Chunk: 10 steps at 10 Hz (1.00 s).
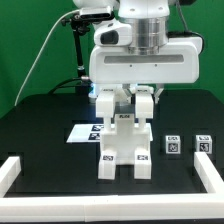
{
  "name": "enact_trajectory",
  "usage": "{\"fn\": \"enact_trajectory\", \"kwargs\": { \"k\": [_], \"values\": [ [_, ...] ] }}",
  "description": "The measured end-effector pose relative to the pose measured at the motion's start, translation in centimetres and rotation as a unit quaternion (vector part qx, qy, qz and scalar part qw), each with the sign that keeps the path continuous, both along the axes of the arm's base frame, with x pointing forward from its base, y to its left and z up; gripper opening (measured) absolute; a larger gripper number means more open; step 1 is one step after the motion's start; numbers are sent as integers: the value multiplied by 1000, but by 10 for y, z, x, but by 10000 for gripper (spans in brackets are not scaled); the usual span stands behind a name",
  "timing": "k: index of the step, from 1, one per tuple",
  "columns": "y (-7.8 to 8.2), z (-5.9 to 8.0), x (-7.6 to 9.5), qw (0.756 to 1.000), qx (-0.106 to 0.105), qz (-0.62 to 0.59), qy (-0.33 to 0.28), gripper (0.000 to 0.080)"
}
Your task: Assemble chair
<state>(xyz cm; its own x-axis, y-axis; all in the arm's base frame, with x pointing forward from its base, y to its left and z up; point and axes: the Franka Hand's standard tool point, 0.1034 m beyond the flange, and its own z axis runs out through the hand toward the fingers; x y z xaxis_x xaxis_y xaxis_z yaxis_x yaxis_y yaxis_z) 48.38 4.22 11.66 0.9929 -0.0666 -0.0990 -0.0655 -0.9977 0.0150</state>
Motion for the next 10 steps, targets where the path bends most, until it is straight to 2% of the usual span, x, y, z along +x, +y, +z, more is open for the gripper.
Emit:
{"fn": "enact_trajectory", "kwargs": {
  "k": [2, 6, 10],
  "values": [
    [-5, -10, -2, 1000, -1, -3, 6, 284],
    [-7, -19, -1, 1000, -3, -3, 12, 284],
    [-23, -19, 13, 1000, 2, 16, 5, 284]
  ]
}}
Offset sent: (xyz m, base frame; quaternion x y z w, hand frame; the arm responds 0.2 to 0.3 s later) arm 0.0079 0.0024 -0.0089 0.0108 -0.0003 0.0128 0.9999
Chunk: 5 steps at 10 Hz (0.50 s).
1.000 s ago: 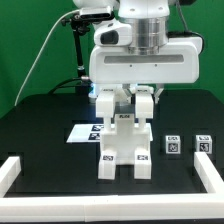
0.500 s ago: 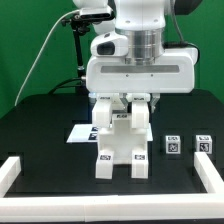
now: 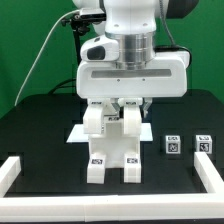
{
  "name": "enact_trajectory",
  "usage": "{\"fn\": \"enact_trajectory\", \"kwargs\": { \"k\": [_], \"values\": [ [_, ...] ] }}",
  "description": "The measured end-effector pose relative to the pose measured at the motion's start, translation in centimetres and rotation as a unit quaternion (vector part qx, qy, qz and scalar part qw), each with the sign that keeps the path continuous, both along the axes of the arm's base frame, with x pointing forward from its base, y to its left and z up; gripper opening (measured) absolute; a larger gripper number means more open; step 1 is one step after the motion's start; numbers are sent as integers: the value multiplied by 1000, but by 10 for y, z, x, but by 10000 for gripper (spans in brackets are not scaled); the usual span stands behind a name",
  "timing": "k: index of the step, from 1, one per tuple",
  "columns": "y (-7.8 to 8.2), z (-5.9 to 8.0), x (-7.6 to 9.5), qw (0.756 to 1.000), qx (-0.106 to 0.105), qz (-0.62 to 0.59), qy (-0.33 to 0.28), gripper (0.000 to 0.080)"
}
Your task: Assemble chair
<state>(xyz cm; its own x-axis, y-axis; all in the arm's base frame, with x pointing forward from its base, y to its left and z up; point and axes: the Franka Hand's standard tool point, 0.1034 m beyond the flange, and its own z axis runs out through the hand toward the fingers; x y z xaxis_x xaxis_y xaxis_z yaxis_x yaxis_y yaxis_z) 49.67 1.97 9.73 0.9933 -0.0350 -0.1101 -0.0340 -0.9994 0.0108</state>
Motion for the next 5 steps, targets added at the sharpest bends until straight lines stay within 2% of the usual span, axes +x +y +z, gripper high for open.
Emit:
{"fn": "enact_trajectory", "kwargs": {
  "k": [2, 3, 4, 5],
  "values": [
    [-1, 0, 0, 1000, 0, 3, -1, 284],
    [0, 0, 0, 1000, 0, 3, -1, 369],
    [0, 0, 0, 1000, 0, 3, -1, 552],
    [0, 0, 0, 1000, 0, 3, -1, 618]
  ]
}}
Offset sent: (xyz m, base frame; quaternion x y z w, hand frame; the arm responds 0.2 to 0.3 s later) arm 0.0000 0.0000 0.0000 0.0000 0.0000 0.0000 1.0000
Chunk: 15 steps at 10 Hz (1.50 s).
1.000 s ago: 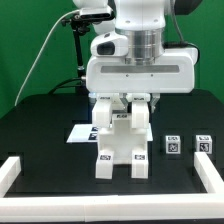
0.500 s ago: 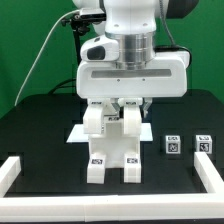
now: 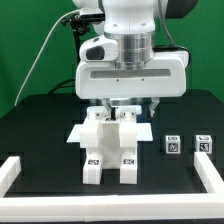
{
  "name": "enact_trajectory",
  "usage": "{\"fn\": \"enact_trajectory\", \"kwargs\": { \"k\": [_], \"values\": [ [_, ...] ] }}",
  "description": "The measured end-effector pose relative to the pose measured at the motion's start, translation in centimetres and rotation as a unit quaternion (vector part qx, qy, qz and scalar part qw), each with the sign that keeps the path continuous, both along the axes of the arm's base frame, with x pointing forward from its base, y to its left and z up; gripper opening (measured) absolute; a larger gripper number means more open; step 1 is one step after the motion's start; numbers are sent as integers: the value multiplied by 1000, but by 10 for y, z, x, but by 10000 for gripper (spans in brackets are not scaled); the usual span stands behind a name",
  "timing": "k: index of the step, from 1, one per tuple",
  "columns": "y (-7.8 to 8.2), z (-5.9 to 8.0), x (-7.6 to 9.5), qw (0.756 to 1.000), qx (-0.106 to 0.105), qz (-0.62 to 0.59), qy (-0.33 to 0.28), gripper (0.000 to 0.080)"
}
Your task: Assemble chair
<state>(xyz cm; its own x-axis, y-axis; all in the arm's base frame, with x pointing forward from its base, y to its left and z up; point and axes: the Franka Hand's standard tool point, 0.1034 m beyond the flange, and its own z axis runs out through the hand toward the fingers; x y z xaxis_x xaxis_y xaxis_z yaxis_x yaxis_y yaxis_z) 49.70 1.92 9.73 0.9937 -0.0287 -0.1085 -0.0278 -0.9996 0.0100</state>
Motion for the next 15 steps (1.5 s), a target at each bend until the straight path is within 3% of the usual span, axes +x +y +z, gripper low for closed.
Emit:
{"fn": "enact_trajectory", "kwargs": {
  "k": [10, 13, 15],
  "values": [
    [3, 3, -1, 1000, -1, -6, 2, 649],
    [45, 39, -7, 1000, 2, -13, -5, 649],
    [67, 40, -12, 1000, 0, -18, -9, 649]
  ]
}}
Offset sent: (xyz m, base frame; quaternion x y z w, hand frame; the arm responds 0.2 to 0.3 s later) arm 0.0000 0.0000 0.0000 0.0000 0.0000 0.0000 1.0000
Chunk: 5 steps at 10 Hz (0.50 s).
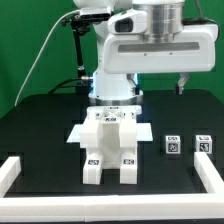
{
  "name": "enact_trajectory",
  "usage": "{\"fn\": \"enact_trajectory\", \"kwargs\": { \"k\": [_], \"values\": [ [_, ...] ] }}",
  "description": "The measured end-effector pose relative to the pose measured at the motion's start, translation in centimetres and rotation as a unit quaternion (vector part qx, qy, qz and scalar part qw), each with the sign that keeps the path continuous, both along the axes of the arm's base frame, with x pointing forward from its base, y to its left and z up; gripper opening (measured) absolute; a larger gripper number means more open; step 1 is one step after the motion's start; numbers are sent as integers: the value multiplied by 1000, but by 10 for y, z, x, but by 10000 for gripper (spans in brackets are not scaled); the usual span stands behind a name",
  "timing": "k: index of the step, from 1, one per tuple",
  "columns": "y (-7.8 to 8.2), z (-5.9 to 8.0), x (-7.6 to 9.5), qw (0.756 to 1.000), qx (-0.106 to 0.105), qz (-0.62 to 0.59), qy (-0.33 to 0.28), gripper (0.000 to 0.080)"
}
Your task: Assemble chair
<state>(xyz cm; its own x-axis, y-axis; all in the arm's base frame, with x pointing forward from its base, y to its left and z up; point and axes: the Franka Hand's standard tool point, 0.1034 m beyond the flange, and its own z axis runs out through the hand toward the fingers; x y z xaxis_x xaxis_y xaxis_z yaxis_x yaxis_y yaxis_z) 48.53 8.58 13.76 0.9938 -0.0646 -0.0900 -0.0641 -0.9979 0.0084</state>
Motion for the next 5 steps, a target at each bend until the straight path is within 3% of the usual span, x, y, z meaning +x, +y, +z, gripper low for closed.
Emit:
{"fn": "enact_trajectory", "kwargs": {
  "k": [2, 5],
  "values": [
    [23, -17, -16, 1000, -3, 4, -6, 649],
    [25, -18, -18, 1000, -4, -1, -4, 649]
  ]
}}
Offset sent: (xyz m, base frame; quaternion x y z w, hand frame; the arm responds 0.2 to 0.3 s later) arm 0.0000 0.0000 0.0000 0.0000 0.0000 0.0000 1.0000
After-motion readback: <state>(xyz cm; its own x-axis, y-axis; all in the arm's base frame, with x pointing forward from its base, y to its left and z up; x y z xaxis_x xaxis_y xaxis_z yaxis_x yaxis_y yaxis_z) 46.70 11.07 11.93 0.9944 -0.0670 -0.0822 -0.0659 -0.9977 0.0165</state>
